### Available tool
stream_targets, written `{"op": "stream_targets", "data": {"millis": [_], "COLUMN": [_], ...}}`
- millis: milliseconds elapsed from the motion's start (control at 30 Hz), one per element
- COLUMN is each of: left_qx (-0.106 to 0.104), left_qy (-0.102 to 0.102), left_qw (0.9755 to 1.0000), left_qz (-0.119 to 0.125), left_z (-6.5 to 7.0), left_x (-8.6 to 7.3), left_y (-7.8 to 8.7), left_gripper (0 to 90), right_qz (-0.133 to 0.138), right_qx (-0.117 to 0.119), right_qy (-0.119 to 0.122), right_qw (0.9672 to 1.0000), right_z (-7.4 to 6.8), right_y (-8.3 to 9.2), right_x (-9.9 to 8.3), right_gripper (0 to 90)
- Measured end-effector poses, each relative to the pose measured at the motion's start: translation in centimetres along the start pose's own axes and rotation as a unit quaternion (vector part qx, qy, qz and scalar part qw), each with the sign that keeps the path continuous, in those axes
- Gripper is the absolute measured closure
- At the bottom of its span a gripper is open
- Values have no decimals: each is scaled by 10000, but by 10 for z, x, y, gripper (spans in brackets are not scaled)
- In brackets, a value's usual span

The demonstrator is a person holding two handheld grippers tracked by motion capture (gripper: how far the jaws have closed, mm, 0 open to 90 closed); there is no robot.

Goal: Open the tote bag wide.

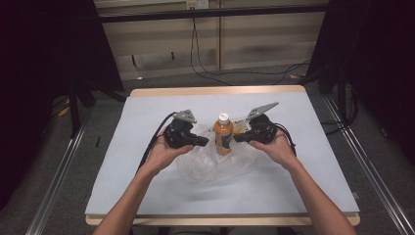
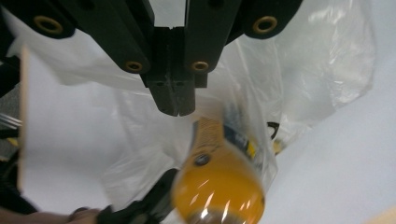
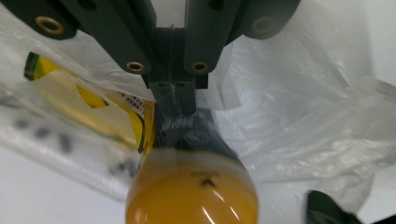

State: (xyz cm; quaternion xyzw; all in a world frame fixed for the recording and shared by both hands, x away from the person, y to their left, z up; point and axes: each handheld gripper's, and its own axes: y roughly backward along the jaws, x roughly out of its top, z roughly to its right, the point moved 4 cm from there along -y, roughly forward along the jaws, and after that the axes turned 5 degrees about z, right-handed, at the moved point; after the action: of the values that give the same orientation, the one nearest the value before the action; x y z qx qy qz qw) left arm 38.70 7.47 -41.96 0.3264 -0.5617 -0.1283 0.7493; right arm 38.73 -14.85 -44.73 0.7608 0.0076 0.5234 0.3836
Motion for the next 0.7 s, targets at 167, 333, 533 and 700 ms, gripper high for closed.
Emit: {"op": "stream_targets", "data": {"millis": [167, 333, 533, 700], "left_qx": [204, 355, 486, 510], "left_qy": [83, 138, 240, 201], "left_qw": [9972, 9928, 9918, 9912], "left_qz": [-719, -1132, -1161, -1205], "left_z": [-25, -38, -49, -56], "left_x": [-17, -38, -49, -54], "left_y": [-36, -57, -52, -44], "left_gripper": [900, 900, 900, 900], "right_qz": [-354, -674, -872, -802], "right_qx": [-27, -101, -159, -120], "right_qy": [-97, -70, -148, -104], "right_qw": [9993, 9977, 9960, 9967], "right_z": [5, 8, 14, 12], "right_y": [-15, -25, -26, -16], "right_x": [-15, -30, -49, -60], "right_gripper": [900, 900, 900, 900]}}
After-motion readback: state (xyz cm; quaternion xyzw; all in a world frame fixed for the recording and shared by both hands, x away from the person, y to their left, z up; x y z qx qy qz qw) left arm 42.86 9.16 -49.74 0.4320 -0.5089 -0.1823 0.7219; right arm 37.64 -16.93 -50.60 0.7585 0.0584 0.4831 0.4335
